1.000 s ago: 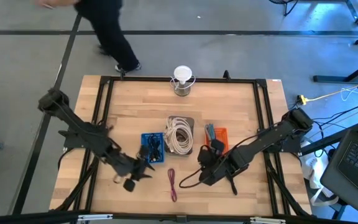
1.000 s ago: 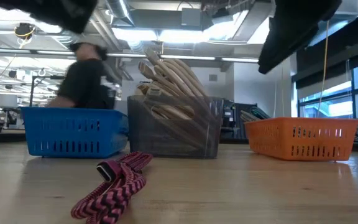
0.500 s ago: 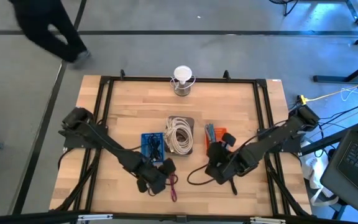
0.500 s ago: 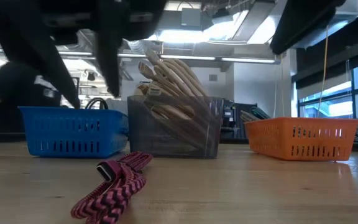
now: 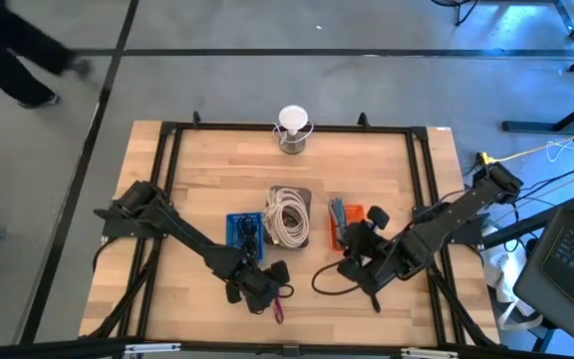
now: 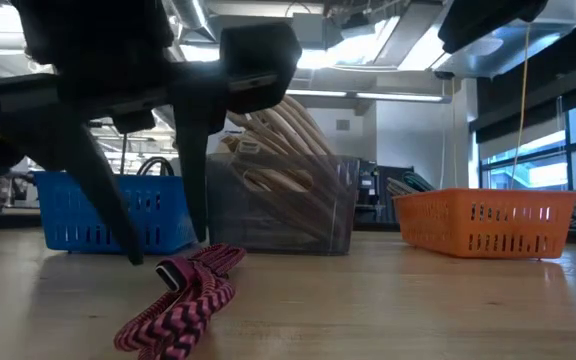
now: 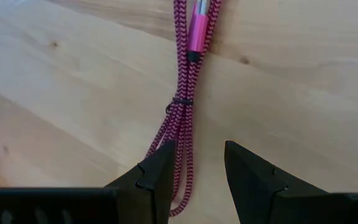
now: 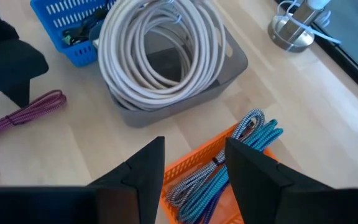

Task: Pick & Place USB Port
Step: Put the pink charger cable into the orange bin

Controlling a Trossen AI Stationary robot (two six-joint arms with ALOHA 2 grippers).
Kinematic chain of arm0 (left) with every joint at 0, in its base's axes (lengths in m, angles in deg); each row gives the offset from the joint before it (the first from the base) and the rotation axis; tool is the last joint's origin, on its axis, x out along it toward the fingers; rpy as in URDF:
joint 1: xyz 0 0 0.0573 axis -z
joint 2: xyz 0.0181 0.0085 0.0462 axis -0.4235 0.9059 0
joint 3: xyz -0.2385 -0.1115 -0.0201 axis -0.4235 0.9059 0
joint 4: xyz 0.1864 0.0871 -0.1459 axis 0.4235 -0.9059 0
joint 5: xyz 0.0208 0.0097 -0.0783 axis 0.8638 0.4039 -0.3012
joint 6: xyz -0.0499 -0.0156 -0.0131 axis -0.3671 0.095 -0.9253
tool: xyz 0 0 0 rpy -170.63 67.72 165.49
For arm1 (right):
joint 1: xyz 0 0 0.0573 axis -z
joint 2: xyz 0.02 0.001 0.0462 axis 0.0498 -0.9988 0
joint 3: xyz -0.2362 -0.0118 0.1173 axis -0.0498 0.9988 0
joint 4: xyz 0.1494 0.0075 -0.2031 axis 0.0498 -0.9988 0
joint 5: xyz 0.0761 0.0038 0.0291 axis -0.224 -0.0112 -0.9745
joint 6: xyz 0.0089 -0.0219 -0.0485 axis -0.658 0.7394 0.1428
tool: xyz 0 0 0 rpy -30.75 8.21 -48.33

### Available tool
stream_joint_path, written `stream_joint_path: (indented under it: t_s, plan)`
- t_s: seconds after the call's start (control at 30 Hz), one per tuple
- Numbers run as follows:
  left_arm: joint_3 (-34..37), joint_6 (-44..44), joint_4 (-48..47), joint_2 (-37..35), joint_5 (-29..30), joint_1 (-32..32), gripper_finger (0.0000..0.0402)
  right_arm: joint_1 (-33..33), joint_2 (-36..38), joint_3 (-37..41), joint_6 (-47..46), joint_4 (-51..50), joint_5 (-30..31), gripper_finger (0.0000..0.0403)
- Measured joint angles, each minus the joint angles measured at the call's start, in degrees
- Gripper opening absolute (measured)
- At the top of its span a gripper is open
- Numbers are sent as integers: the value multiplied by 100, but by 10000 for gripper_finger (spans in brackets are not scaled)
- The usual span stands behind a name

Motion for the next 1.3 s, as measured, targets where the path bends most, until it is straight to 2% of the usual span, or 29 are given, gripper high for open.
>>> stream_joint_path:
  t_s: [0.37, 0.8, 0.9, 1.03, 1.2, 1.3]
  plan:
    - [4, 336, 703, 46, -155, -38, 129, 0, 7, 0, 3, -23, 7, 169]
    - [-11, 484, 807, 420, -250, -96, 126, 0, 7, 2, 5, -21, 7, 169]
    - [-7, 484, 823, 428, -280, -103, 97, 0, 7, 2, 6, -19, 28, 169]
    - [-4, 429, 837, 435, -330, -103, 22, 0, 7, 2, 8, -20, 73, 169]
    - [9, -17, 973, 392, -268, -103, 11, 0, 7, 2, 8, -21, 82, 169]
    - [28, -578, 1029, 252, -187, -117, 8, 0, 7, 2, 8, -23, 82, 169]
